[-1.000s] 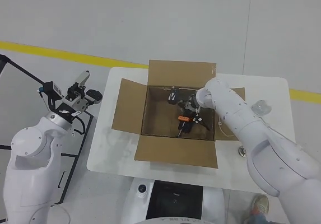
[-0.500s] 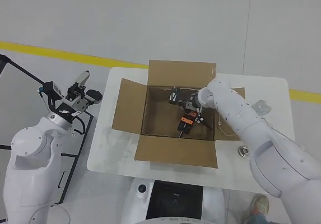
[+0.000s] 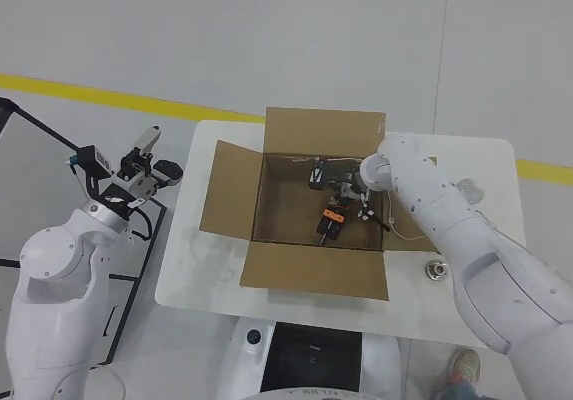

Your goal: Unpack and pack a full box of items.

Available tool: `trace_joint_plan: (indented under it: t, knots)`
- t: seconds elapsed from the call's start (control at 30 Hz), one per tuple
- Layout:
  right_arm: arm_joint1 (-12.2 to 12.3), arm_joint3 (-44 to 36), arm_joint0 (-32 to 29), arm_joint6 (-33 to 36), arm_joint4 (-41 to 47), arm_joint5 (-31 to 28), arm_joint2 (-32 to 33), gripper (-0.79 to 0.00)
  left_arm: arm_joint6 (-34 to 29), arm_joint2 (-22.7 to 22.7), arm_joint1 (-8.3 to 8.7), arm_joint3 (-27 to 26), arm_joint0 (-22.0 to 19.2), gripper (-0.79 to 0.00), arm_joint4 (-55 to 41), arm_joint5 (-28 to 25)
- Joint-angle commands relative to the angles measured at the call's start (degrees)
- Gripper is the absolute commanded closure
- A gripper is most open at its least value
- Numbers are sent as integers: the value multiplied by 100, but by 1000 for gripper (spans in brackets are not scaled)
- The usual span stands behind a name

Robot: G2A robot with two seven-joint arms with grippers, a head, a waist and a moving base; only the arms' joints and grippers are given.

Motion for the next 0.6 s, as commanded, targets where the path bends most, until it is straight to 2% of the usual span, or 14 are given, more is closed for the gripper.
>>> trace_joint_plan:
  t: [0.0,0.17,0.57]
  knots:
    - [13,-38,-18,100,29,37,20,-296,0,0,0,0,0,-785,0,0]
    - [26,-96,-69,427,132,78,48,-243,0,0,0,0,0,-785,0,0]
    - [-70,-41,-131,906,311,413,0,-234,0,0,0,0,0,-785,0,0]
